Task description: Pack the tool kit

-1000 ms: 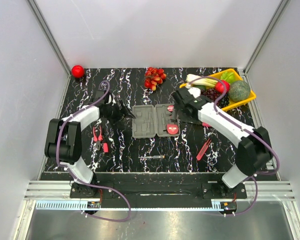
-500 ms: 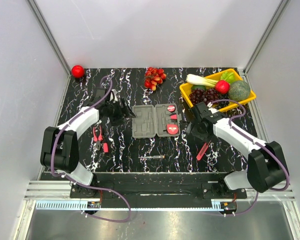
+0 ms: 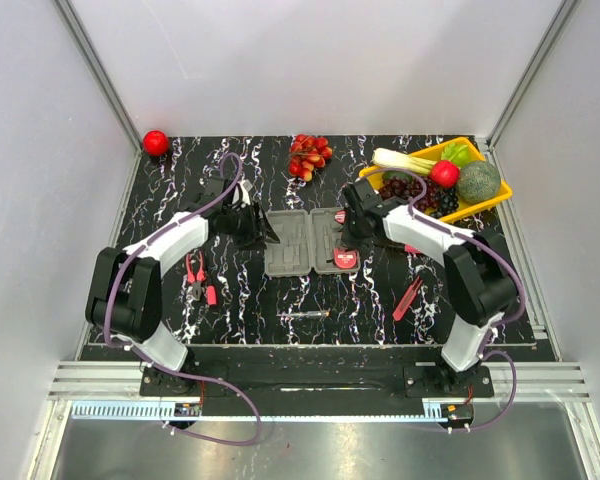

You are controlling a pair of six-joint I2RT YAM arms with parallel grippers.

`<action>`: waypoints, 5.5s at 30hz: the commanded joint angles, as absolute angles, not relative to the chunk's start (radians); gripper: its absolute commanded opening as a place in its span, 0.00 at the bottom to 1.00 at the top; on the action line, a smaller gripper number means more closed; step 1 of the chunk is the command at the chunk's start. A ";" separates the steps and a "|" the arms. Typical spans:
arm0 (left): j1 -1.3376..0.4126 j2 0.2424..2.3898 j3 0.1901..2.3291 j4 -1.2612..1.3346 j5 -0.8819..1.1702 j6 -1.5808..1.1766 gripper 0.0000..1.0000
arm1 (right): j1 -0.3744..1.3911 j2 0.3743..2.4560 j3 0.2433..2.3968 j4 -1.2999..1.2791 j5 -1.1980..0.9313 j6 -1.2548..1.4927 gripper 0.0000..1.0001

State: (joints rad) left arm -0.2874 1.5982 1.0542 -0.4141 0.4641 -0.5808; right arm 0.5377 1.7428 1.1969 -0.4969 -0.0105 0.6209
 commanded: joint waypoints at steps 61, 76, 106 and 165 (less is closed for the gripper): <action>-1.017 1.706 1.078 -0.538 -0.069 -0.026 0.79 | 0.437 1.167 1.183 -0.900 0.265 0.821 0.60; -1.054 1.784 1.124 -0.508 -0.044 -0.058 0.10 | 0.419 1.161 1.177 -0.899 0.278 0.770 0.61; -0.617 2.051 1.803 -0.574 0.206 -0.765 0.00 | 0.399 1.223 1.160 -0.842 0.250 0.773 0.62; -0.624 2.106 1.729 -0.426 -0.055 -0.816 0.54 | 0.385 1.385 1.207 -0.785 0.114 0.683 0.63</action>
